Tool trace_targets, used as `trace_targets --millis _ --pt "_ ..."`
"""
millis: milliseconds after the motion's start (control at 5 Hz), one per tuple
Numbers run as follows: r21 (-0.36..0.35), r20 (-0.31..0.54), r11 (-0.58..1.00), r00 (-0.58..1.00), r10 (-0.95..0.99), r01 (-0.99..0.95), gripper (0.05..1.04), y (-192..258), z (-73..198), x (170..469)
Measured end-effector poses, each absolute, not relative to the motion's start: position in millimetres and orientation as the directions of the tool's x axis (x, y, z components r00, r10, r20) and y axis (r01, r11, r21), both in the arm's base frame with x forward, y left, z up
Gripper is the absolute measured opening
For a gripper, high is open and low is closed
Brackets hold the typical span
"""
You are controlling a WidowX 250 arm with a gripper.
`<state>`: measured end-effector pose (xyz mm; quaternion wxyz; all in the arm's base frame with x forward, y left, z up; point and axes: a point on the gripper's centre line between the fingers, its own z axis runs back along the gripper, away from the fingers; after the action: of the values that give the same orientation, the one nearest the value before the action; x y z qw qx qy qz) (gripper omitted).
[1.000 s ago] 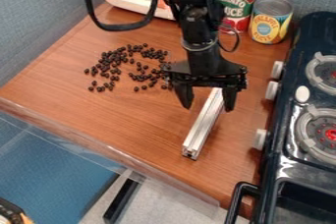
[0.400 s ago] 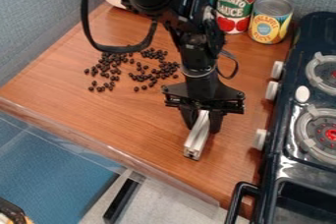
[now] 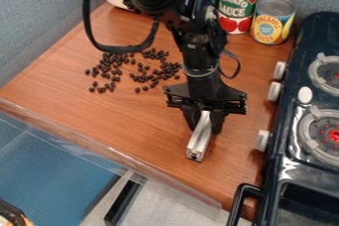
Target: Sweep into pile
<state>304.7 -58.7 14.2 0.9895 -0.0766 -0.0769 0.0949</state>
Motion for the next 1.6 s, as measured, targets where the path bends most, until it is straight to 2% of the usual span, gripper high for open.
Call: trace_targets --millis 600,800,1000,1600 --pt "-0.174 0.073 0.973 0.983 0.166 -0.151 0.405 -39.8 8.9 319.3" --pt "-0.177 0.093 0.970 0.978 0.185 -0.167 0.405 -19.7 8.8 333.1" --pt "-0.174 0.075 0.976 0.987 0.143 -0.129 0.405 -12.5 7.7 334.9" --pt "-0.176 0.060 0.965 0.976 0.209 -0.196 0.405 62.8 11.8 337.4"
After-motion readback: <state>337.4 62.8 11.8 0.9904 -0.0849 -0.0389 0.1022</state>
